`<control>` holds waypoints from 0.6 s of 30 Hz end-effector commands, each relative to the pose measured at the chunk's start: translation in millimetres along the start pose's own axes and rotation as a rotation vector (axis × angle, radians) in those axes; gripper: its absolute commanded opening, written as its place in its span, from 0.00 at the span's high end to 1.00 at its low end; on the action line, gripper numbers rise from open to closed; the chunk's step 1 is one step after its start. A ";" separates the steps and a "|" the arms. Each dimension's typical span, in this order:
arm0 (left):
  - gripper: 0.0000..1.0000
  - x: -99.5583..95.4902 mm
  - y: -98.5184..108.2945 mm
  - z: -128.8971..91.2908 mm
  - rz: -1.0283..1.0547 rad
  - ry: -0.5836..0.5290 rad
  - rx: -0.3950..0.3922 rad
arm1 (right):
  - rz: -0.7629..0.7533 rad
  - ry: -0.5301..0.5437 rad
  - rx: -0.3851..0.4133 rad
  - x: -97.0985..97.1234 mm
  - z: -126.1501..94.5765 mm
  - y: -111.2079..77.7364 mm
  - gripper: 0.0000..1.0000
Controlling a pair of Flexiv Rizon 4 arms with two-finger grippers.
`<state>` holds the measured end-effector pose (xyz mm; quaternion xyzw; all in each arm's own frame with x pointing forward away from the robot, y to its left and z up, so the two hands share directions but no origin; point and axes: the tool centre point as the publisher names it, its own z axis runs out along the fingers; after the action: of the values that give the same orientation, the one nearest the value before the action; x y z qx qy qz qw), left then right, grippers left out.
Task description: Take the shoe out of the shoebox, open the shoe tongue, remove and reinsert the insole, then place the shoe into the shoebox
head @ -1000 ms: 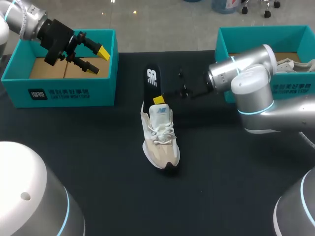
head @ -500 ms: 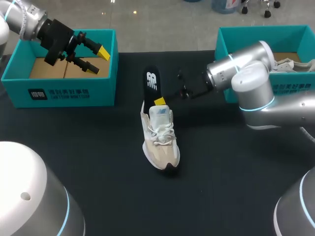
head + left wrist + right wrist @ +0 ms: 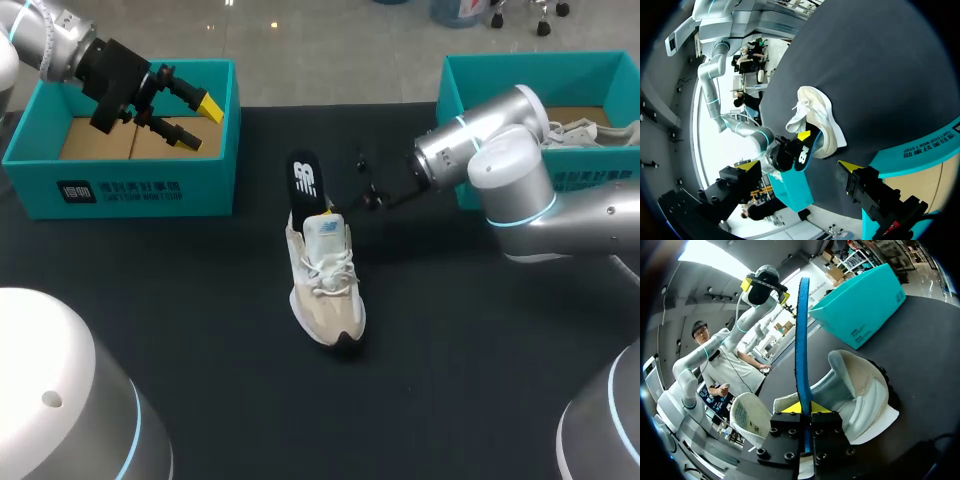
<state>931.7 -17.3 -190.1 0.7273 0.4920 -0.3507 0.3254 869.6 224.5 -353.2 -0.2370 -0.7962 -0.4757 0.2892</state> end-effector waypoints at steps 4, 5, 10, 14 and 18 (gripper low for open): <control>0.00 -0.3 -0.2 -0.5 0.001 0.003 0.001 | -0.025 -0.035 -0.027 3.7 -3.7 5.8 0.61; 0.00 -0.3 -0.2 -0.5 0.001 0.003 0.001 | -0.031 -0.042 -0.025 3.9 -4.8 7.6 0.61; 0.00 -0.3 -0.2 -0.5 0.001 0.003 0.001 | -0.058 -0.052 -0.037 6.7 -7.6 17.9 0.62; 0.00 -0.3 -0.2 -0.5 0.001 0.003 0.001 | -0.074 -0.052 -0.036 7.4 -7.3 24.6 0.63; 0.00 -0.3 -0.2 -0.5 0.001 0.003 0.001 | -0.084 -0.049 -0.038 5.3 -6.2 29.3 0.68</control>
<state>931.7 -17.3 -190.1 0.7273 0.4920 -0.3507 0.3254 883.4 228.9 -328.5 -0.2213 -0.8020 -0.4984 0.2436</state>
